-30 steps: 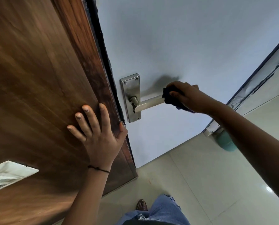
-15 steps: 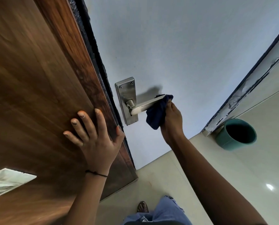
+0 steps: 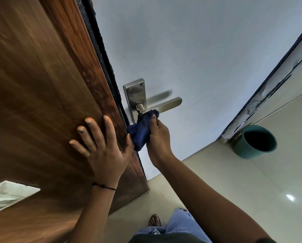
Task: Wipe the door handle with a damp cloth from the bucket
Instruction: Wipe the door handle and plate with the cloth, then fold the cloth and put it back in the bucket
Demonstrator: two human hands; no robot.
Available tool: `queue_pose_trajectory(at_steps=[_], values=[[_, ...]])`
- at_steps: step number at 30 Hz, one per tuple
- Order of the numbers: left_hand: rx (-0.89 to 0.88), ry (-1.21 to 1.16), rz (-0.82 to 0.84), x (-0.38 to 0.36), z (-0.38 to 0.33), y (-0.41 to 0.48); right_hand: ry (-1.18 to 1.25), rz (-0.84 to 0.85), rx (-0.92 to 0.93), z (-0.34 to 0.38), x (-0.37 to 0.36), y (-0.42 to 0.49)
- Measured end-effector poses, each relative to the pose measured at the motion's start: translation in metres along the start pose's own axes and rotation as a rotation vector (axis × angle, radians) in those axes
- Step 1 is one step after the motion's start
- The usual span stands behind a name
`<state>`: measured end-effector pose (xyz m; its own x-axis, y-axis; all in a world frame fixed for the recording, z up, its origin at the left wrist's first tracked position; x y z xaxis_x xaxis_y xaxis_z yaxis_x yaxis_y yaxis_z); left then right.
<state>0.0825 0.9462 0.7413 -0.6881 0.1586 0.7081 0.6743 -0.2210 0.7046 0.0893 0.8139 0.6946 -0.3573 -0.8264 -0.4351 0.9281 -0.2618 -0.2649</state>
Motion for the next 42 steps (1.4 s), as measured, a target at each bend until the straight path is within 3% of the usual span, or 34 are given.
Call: queue_pose_trajectory(at_steps=[4,7,12,22,27,32,35,38,42], values=[[-0.004,0.003,-0.001,0.001,0.001,0.000,0.041,-0.128,0.026,0.025,0.035,0.010],[-0.012,-0.009,0.005,0.002,0.000,0.001,0.050,-0.119,0.035,0.032,0.037,0.011],[-0.040,-0.080,0.027,0.005,0.001,0.000,-0.220,0.023,0.013,0.001,-0.005,-0.008],[0.015,-0.141,0.056,0.008,-0.004,0.002,-0.807,0.265,0.140,0.018,0.000,0.002],[0.147,-0.409,0.116,0.008,-0.045,0.006,-0.734,0.079,0.096,0.035,0.081,-0.002],[-0.014,-0.620,0.418,-0.020,-0.164,-0.001,-0.486,-0.139,0.147,0.077,0.198,-0.025],[-0.149,-0.922,0.712,-0.032,-0.263,-0.013,-0.438,-0.209,0.198,0.109,0.273,-0.046],[-0.124,-1.213,1.096,-0.034,-0.349,-0.029,-0.350,-0.315,0.205,0.137,0.348,-0.065],[-0.041,-1.340,1.268,-0.035,-0.445,-0.028,-0.273,-0.411,0.155,0.168,0.435,-0.089]])
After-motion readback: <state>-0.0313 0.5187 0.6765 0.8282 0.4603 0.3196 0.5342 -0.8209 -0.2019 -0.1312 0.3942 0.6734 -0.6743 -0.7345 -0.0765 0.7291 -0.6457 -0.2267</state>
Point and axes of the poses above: each hand's wrist, its own y-axis towards the middle knuckle, its own x-axis out of the back of the hand, z = x × y, the point moved 5 cm from there along y, towards the middle knuckle, and after that the axes turned 12 degrees about z, right-handed, at the moved point
